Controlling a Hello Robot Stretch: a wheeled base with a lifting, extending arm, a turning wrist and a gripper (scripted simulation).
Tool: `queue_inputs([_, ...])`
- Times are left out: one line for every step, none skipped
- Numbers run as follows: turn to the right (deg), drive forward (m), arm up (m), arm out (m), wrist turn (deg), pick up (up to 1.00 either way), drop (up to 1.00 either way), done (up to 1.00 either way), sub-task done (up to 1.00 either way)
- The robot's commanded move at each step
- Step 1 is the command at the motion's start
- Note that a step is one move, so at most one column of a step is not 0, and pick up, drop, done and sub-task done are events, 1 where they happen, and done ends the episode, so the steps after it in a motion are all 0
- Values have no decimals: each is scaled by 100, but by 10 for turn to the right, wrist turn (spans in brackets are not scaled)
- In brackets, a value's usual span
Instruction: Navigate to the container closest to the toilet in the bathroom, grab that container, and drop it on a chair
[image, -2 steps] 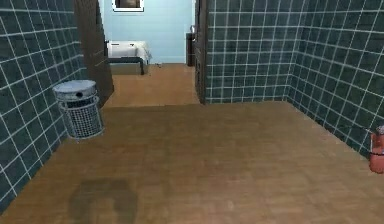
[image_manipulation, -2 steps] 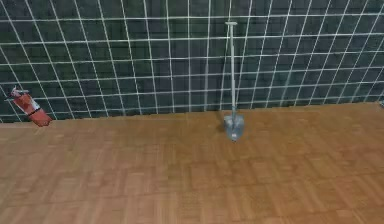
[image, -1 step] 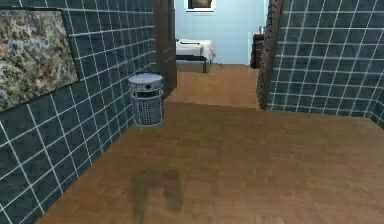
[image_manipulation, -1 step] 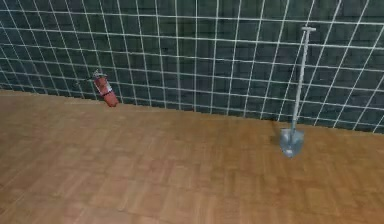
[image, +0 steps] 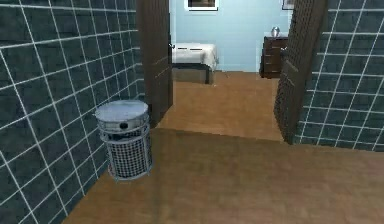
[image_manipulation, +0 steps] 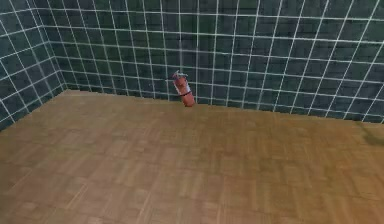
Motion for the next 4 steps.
queue_inputs([-30,0,0,0,0,0,0,0,0])
queue_inputs([0,80,0,0,0,0,0,0,0])
queue_inputs([450,0,0,0,0,0,0,0,0])
queue_inputs([450,0,0,0,0,0,0,0,0])
